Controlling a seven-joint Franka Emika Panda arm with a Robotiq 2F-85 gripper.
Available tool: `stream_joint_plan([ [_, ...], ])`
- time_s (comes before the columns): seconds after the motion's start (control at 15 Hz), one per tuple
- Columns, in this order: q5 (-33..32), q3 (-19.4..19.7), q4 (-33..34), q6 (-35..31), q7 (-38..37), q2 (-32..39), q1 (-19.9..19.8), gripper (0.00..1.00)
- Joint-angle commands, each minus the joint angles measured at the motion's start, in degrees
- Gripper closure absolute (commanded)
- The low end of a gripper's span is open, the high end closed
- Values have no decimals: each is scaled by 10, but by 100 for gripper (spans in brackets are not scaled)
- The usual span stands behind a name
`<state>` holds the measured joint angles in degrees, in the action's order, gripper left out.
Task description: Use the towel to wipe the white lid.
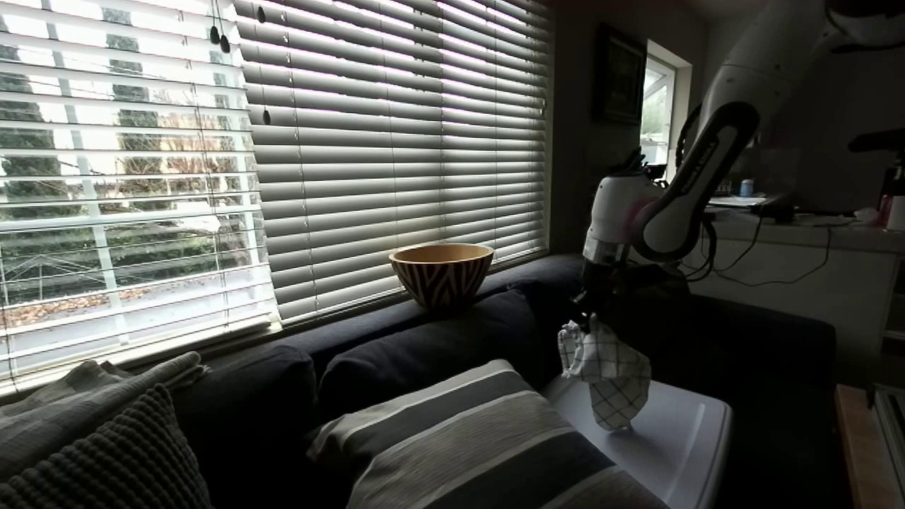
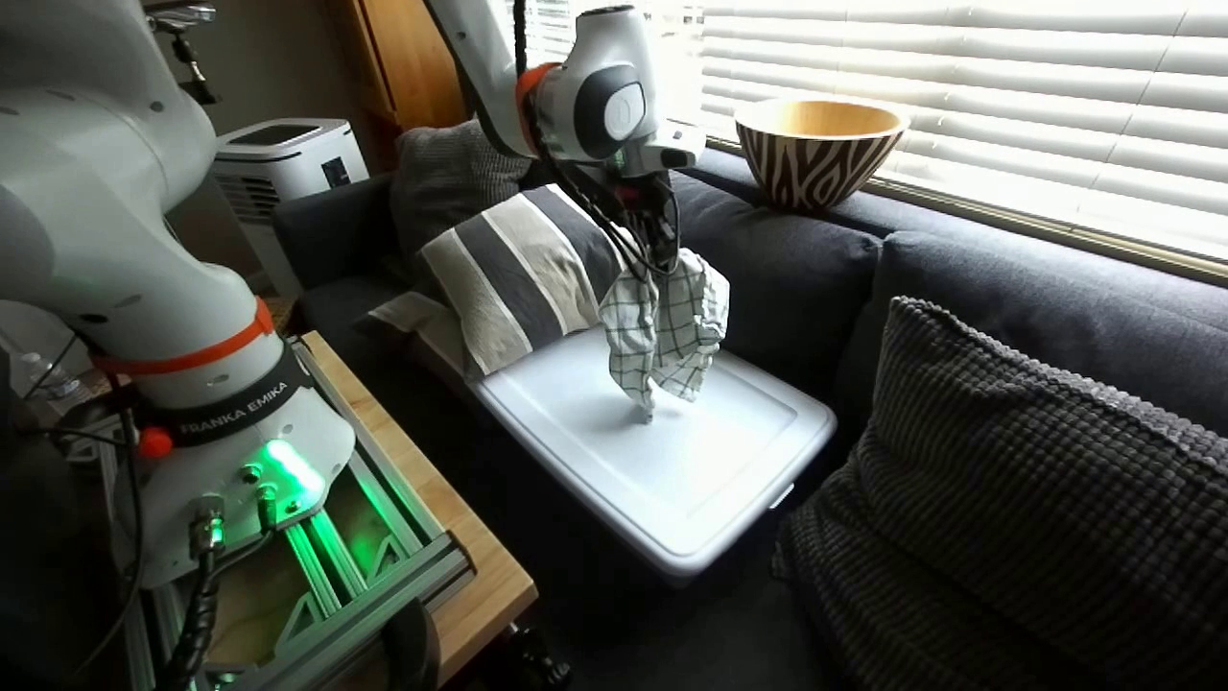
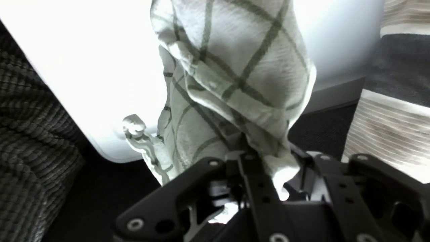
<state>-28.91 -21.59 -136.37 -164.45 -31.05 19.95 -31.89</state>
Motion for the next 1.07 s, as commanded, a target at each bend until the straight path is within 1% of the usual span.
stream_joint_plan([
  [0.0,-39,44,118,16,-67,125,87,96],
  [0.13,-30,58,182,24,-77,186,126,96],
  [0.27,-15,61,248,40,-73,250,152,96],
  [0.33,99,123,272,28,9,267,232,58],
  [0.4,130,122,297,32,26,290,239,57],
  [0.47,173,126,302,33,61,294,246,50],
  [0.53,214,112,301,43,102,294,241,43],
  [0.6,244,105,285,52,134,281,237,37],
  [0.67,270,103,271,61,156,268,236,28],
  [0.73,296,91,243,65,186,247,221,22],
  [0.8,318,88,213,83,207,221,211,13],
  [0.87,339,96,188,95,215,198,210,6],
  [0.93,350,117,149,89,213,164,218,1],
  [1.0,359,130,119,82,217,138,219,0],
])
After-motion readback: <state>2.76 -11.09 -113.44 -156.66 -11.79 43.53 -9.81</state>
